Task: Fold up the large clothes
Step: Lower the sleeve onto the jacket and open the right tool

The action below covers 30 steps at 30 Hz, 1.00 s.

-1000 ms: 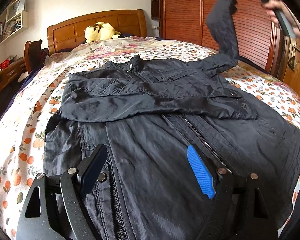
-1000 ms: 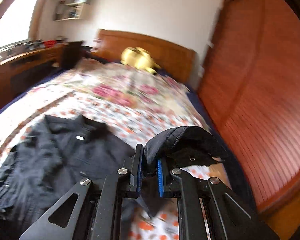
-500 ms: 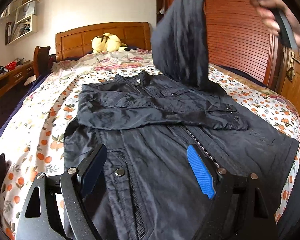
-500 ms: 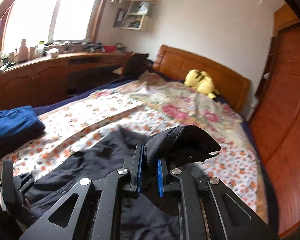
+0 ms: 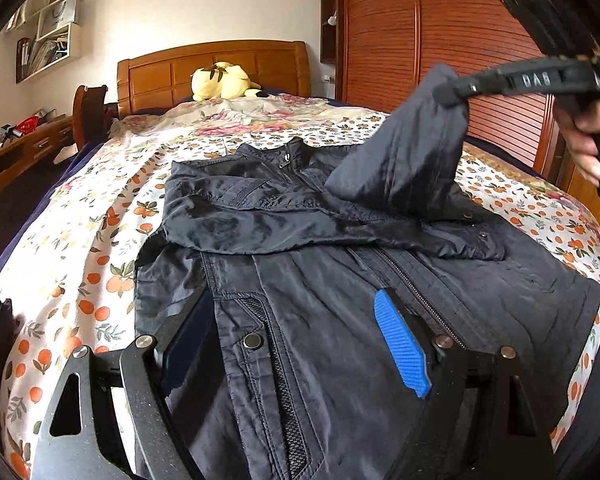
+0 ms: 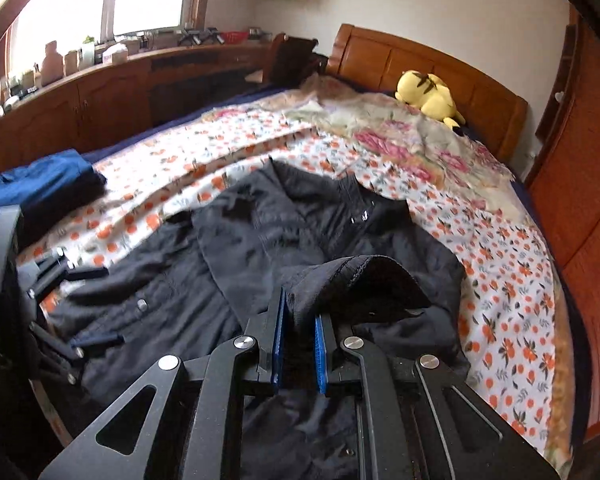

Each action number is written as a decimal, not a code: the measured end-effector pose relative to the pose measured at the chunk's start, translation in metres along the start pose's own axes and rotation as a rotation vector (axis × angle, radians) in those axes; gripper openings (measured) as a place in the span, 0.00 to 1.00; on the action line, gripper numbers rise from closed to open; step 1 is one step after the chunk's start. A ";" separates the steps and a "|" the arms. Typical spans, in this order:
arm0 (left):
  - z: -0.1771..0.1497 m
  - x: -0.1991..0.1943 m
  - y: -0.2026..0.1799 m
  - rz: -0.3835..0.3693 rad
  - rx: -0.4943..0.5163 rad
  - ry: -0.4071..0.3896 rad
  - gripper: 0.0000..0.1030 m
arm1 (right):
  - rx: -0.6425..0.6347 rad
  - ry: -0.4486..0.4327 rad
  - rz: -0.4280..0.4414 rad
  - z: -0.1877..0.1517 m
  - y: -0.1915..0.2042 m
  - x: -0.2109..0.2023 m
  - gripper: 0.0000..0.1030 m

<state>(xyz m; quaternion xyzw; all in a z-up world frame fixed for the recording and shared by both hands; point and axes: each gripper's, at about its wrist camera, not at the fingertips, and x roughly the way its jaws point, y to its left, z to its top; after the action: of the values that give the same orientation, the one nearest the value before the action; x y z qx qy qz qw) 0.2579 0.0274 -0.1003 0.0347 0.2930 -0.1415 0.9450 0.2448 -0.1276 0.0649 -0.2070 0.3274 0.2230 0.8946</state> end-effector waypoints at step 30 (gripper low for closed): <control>0.001 0.007 -0.001 0.002 0.000 0.009 0.81 | 0.240 0.053 -0.011 -0.062 -0.026 0.059 0.40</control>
<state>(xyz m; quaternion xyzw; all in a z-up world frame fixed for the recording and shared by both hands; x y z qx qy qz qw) 0.2634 0.0243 -0.1031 0.0354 0.2974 -0.1406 0.9437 0.2690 -0.1652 -0.0127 -0.1058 0.3741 0.1716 0.9052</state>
